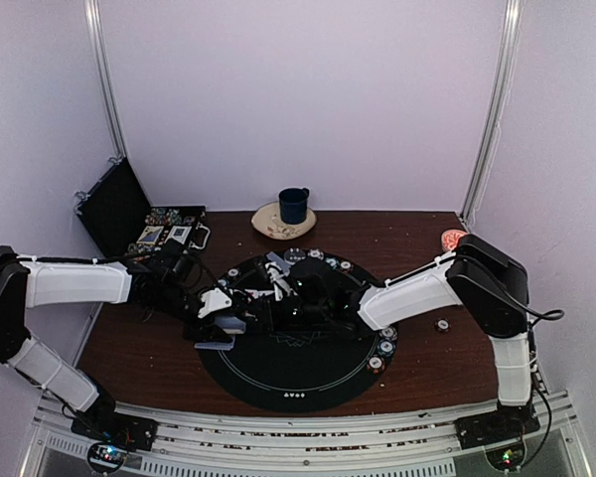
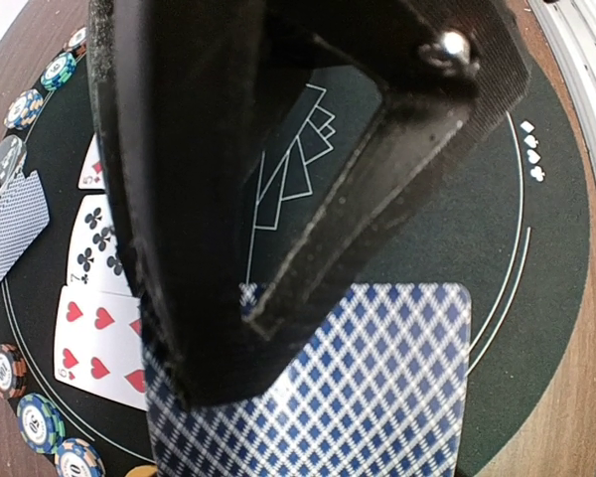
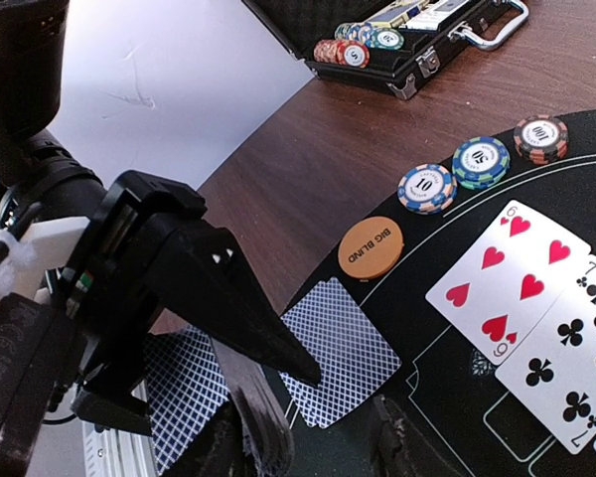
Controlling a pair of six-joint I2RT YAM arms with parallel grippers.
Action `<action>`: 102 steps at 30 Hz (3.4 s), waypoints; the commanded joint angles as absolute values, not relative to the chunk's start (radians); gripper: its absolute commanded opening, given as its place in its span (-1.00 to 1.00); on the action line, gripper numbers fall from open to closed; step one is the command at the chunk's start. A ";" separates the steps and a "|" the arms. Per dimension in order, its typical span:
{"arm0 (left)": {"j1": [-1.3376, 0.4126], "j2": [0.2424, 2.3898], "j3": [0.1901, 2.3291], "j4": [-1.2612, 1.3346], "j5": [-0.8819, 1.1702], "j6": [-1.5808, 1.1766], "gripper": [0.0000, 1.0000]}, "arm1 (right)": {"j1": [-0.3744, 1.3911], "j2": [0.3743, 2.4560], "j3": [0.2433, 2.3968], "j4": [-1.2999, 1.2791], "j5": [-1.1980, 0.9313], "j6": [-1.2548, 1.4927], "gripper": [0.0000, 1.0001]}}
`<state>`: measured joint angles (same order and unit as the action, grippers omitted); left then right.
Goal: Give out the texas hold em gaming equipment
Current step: Pick up the poker card from the face-down deck piles, then place the poker card on the poker table mat.
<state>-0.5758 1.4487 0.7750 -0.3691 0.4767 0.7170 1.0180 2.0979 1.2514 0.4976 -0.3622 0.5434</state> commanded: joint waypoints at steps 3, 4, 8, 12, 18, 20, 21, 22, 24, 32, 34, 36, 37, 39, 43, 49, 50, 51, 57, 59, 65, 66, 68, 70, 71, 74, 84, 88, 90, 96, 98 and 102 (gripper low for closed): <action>-0.584 1.459 0.785 -0.380 0.522 0.732 -0.28 | 1.014 2.033 1.217 0.515 -0.328 0.515 -0.26; -0.583 1.460 0.785 -0.380 0.522 0.729 -0.28 | 1.015 2.033 1.214 0.518 -0.328 0.513 -0.35; -0.583 1.463 0.787 -0.378 0.516 0.726 -0.27 | 1.017 2.029 1.208 0.520 -0.338 0.510 -0.55; -0.583 1.465 0.787 -0.374 0.515 0.724 -0.26 | 1.019 2.022 1.198 0.536 -0.354 0.511 -0.87; -0.583 1.469 0.788 -0.375 0.512 0.722 -0.25 | 1.017 2.003 1.165 0.567 -0.376 0.515 -1.00; -0.584 1.470 0.788 -0.374 0.510 0.720 -0.25 | 1.013 1.987 1.143 0.573 -0.362 0.517 -1.00; -0.583 1.469 0.788 -0.372 0.510 0.720 -0.25 | 1.009 1.973 1.126 0.582 -0.350 0.521 -1.00; -0.583 1.469 0.788 -0.373 0.509 0.718 -0.25 | 1.002 1.959 1.104 0.599 -0.339 0.527 -1.00; -0.583 1.471 0.790 -0.372 0.508 0.718 -0.25 | 0.987 1.921 1.051 0.638 -0.331 0.546 -1.00; -0.583 1.474 0.792 -0.364 0.499 0.705 -0.25 | 0.973 1.884 0.984 0.720 -0.350 0.586 -1.00; -0.583 1.474 0.790 -0.358 0.491 0.698 -0.25 | 0.970 1.878 0.965 0.743 -0.335 0.595 -1.00; -0.583 1.474 0.790 -0.351 0.484 0.694 -0.25 | 0.964 1.868 0.941 0.766 -0.327 0.607 -1.00; -0.584 1.475 0.790 -0.348 0.481 0.690 -0.25 | 0.960 1.863 0.926 0.780 -0.324 0.614 -1.00; -0.583 1.480 0.791 -0.342 0.473 0.685 -0.25 | 0.947 1.846 0.893 0.810 -0.315 0.633 -1.00; -0.581 1.487 0.795 -0.340 0.470 0.681 -0.25 | 0.928 1.798 0.823 0.855 -0.264 0.656 -1.00; -0.581 1.489 0.796 -0.340 0.469 0.676 -0.25 | 0.900 1.733 0.723 0.878 -0.111 0.707 -1.00; -0.582 1.489 0.796 -0.340 0.469 0.676 -0.25 | 0.896 1.726 0.713 0.872 -0.078 0.716 -1.00; -0.582 1.489 0.796 -0.340 0.469 0.676 -0.25 | 0.892 1.719 0.703 0.863 -0.022 0.727 -1.00; -0.581 1.489 0.796 -0.339 0.469 0.676 -0.24 | 0.887 1.748 0.728 0.734 0.167 0.747 -1.00; -0.581 1.489 0.797 -0.339 0.469 0.676 -0.25 | 0.889 1.791 0.789 0.635 0.140 0.735 -1.00; -0.581 1.485 0.796 -0.339 0.467 0.676 -0.25 | 0.920 1.850 0.918 0.415 0.090 0.655 -0.38; -0.581 1.486 0.795 -0.340 0.468 0.675 -0.24 | 0.921 1.844 0.927 0.383 0.086 0.645 -0.23; -0.581 1.485 0.795 -0.338 0.468 0.676 -0.25 | 0.921 1.835 0.932 0.356 0.057 0.610 0.04; -0.582 1.488 0.796 -0.340 0.468 0.677 -0.25 | 0.919 1.842 0.964 0.285 0.027 0.572 0.22; -0.582 1.487 0.796 -0.340 0.468 0.676 -0.25 | 0.919 1.848 0.978 0.256 0.018 0.562 0.30; -0.581 1.481 0.795 -0.342 0.468 0.676 -0.25 | 0.917 1.879 1.007 0.199 -0.007 0.559 0.40; -0.581 1.482 0.796 -0.341 0.467 0.677 -0.25 | 0.924 1.946 0.986 0.199 -0.058 0.610 0.54; -0.581 1.479 0.795 -0.341 0.465 0.676 -0.25 | 0.924 1.956 0.983 0.210 -0.088 0.596 0.55; -0.582 1.477 0.793 -0.339 0.464 0.675 -0.25 | 0.925 1.948 0.968 0.238 -0.130 0.591 0.55; -0.582 1.489 0.796 -0.338 0.464 0.676 -0.25 | 0.928 1.907 0.922 0.258 -0.160 0.561 0.45; -0.582 1.486 0.796 -0.339 0.465 0.676 -0.25 | 0.928 1.899 0.911 0.262 -0.170 0.554 0.41; -0.582 1.480 0.795 -0.340 0.465 0.676 -0.25 | 0.928 1.880 0.890 0.278 -0.189 0.545 0.31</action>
<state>-0.5781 1.4841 0.7750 -0.3672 0.4595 0.6849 0.9188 1.9114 0.9302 0.3042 -0.1226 0.5552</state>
